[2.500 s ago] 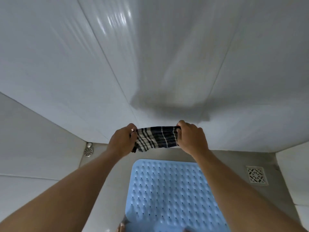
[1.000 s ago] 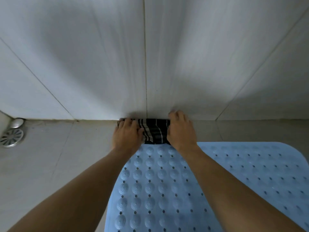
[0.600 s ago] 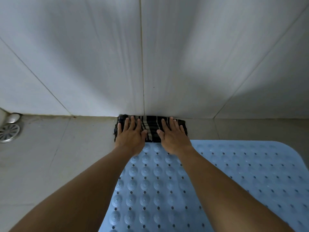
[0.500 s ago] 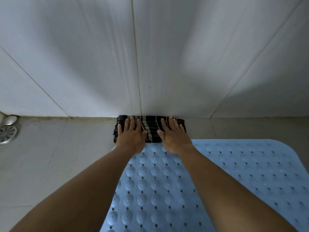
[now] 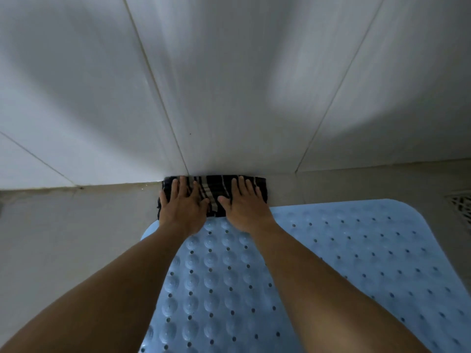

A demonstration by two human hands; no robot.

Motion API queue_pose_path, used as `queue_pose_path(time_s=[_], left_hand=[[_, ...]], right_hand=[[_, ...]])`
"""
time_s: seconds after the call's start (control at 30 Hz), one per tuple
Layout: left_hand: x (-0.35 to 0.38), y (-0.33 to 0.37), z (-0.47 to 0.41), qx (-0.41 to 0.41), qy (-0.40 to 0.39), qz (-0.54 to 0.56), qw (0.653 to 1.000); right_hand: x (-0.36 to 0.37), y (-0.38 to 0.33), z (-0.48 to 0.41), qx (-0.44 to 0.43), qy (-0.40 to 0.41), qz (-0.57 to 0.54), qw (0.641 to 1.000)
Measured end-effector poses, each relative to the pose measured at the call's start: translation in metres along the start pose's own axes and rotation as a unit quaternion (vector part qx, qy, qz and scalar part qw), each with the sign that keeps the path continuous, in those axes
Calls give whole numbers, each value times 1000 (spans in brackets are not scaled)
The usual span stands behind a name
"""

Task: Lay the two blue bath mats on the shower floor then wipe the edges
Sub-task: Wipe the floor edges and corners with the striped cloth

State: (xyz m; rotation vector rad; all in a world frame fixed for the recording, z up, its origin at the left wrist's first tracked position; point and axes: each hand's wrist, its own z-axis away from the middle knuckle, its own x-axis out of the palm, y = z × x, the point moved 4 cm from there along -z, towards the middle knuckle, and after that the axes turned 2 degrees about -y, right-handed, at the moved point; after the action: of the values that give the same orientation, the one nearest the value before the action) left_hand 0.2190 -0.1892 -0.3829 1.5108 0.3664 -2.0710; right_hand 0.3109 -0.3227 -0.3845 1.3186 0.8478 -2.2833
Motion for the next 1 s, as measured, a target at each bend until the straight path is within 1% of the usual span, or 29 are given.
queue_pose_path(time_s=[0.07,0.27,0.43,0.57,1.0], left_hand=[[2,-2,3,-4,-12,-8,1000],[6,17,-1,-2,-49,-4,999],[10,46,-1,3,-27,1,1000],[11,71,-2,16,25,8,1000],[20,126,-1,19,-8,18,1000]], right_hand=[[5,6,1,-4,-15,22,1000],[1,25,2,-4,-22,33,999],[-9,54,5,-5,-16,31,999],[-14,78,8,0,-9,24,1000],[-29,130,18,3,-12,35,999]])
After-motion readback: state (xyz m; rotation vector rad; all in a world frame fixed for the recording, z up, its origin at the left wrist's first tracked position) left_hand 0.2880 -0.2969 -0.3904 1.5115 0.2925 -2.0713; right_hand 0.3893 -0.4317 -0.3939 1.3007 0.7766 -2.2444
